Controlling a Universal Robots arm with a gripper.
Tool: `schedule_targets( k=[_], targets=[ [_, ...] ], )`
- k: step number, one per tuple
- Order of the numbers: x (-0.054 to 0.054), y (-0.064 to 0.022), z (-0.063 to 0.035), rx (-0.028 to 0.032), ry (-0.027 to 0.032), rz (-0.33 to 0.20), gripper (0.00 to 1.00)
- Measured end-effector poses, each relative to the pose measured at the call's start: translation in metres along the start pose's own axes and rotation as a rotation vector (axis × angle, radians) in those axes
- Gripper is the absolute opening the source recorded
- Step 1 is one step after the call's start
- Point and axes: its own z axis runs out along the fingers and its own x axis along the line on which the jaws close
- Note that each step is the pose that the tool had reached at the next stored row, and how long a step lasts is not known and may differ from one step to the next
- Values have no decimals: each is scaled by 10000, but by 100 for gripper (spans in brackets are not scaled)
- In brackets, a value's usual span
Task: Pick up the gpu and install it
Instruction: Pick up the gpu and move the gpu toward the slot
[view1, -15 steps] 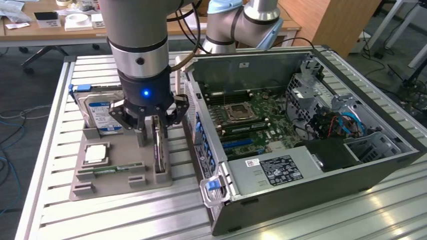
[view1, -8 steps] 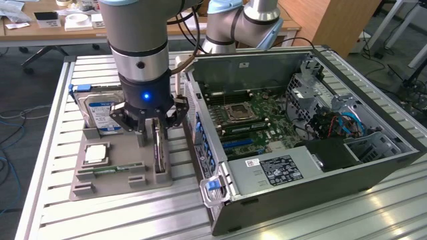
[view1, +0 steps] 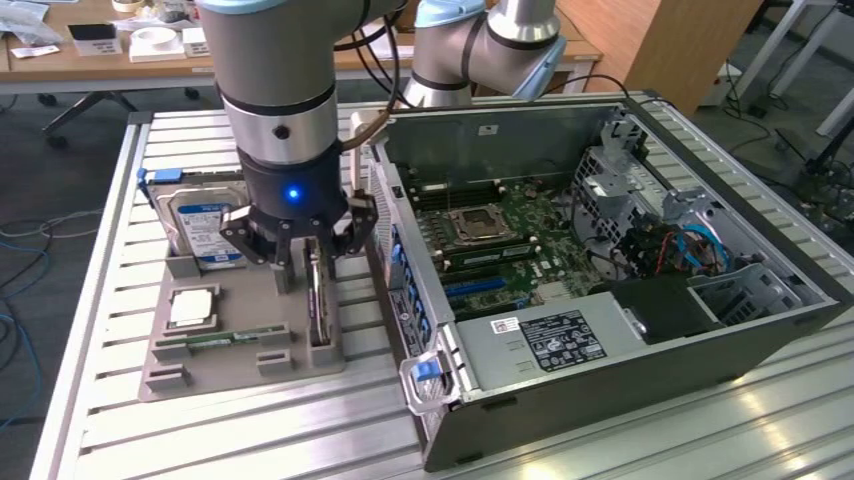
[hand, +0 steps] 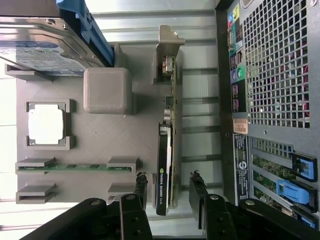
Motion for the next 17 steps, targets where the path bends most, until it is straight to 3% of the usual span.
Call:
schedule_targets(
  k=[17],
  targets=[
    [2, -3, 67, 3, 2, -1, 47]
  ],
)
